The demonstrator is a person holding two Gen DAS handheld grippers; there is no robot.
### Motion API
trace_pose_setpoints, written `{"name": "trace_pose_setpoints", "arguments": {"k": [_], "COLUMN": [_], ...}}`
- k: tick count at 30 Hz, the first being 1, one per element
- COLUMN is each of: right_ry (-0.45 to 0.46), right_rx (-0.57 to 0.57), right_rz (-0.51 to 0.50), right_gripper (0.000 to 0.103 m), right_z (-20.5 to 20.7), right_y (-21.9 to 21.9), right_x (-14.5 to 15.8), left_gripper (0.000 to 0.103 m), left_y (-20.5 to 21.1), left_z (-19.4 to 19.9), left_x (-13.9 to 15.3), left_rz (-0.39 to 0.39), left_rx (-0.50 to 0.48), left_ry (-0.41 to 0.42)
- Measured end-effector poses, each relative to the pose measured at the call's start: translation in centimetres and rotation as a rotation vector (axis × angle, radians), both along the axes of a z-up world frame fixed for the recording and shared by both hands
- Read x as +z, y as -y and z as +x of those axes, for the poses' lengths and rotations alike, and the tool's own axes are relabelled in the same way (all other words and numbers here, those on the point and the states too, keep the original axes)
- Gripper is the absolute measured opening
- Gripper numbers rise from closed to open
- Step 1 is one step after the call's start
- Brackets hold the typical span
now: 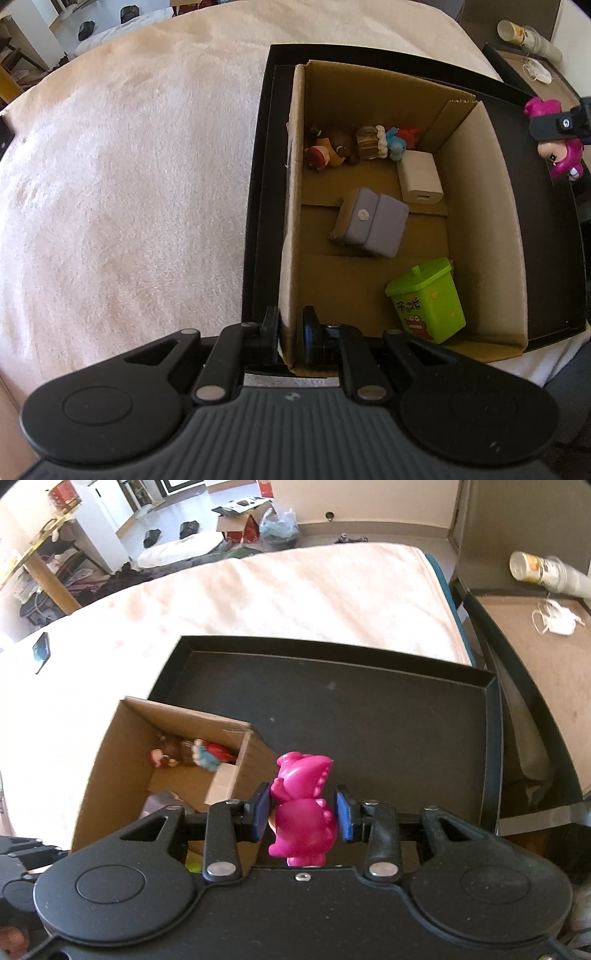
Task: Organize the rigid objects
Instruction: 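Carry the pink dinosaur with the right gripper and release it into the box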
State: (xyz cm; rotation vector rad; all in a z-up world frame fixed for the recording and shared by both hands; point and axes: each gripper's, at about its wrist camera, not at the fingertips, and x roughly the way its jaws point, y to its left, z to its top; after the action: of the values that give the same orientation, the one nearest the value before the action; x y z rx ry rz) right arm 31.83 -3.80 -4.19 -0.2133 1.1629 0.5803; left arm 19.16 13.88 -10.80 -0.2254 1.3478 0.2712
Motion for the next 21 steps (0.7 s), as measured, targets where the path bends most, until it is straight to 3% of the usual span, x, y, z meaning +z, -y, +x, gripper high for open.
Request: {"name": "trace_pose_setpoints", "arguments": {"k": [11, 21], "right_ry": [0.018, -0.006], "right_rx": [0.09, 0.132], "right_rz": [0.045, 0.003], "right_gripper": [0.037, 0.039], "right_z": [-3.1, -4.6], "right_y": [-4.9, -7.9], "right_x": [2.8, 1.3], "left_gripper": [0.012, 0.012], "left_y": [-1.1, -1.5], "left_z": [-0.8, -1.2], "left_x": [0.5, 0.7], "left_rz": [-0.044, -0.073], "left_rx": [0.003, 0.007], "left_ry": [0.032, 0.064]}}
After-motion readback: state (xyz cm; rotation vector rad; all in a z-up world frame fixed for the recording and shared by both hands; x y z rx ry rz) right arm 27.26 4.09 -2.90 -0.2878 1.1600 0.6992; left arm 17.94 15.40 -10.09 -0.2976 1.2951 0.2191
